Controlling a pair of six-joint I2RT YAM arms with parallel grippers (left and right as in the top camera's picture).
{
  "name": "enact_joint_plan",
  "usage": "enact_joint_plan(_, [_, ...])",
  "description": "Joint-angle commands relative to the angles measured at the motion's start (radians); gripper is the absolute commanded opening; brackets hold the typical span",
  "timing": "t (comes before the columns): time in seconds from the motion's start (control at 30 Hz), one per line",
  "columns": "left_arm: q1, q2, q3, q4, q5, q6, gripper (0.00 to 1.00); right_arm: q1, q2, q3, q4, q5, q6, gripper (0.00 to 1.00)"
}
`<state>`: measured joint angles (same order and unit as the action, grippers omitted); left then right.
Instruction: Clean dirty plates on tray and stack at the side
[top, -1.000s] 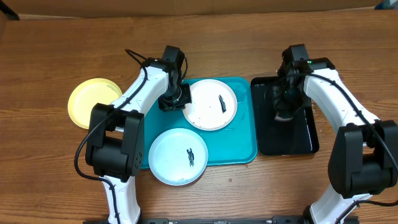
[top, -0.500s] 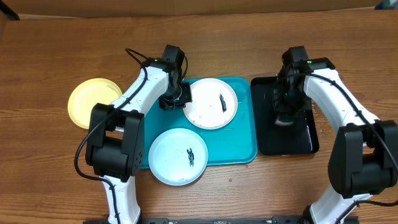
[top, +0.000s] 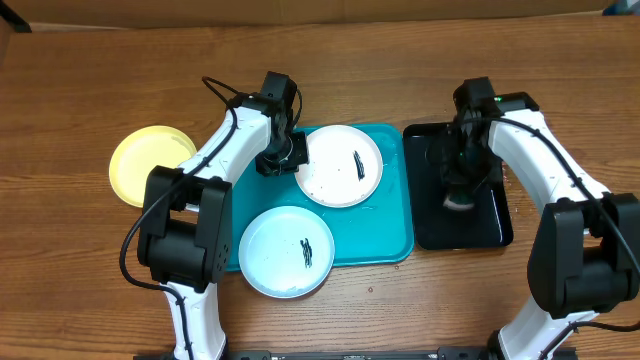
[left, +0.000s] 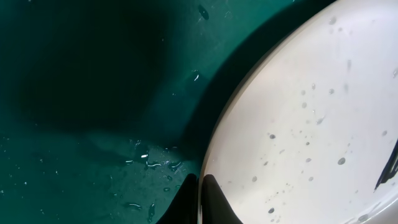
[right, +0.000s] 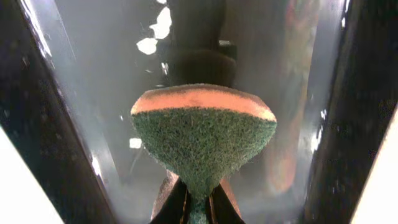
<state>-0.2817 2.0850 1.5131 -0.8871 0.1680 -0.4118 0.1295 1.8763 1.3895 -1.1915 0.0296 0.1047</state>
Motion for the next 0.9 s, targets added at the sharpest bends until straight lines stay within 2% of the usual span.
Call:
enact_joint_plan(0.0, [-0.006,0.015,-0.008,0.010,-0.009,0.016,0.04,-0.007,-0.036,0.098,-0.024,-0.002,0.011,0.04])
enact_joint_plan(0.13, [-0.006,0.015,-0.007,0.010,0.024,0.034,0.04,-0.005,-0.037,0.176,-0.085,-0.014,0.011,0.04])
enact_joint_plan(0.3, [-0.005,0.015,-0.007,0.026,0.043,0.040,0.04,-0.005,-0.035,0.177,-0.097,-0.014,0.016,0.04])
enact_joint_plan(0.47, [-0.005,0.015,-0.007,0.026,0.071,0.039,0.04,-0.005,-0.035,0.143,-0.051,-0.014,0.023,0.04])
enact_joint_plan(0.73, [-0.005,0.015,-0.007,0.046,0.077,0.039,0.04,-0.005,-0.035,-0.005,0.112,-0.013,0.027,0.04])
enact_joint_plan(0.87, [-0.005,0.015,-0.007,0.047,0.080,0.038,0.04,-0.006,-0.036,0.061,0.082,-0.013,0.078,0.04])
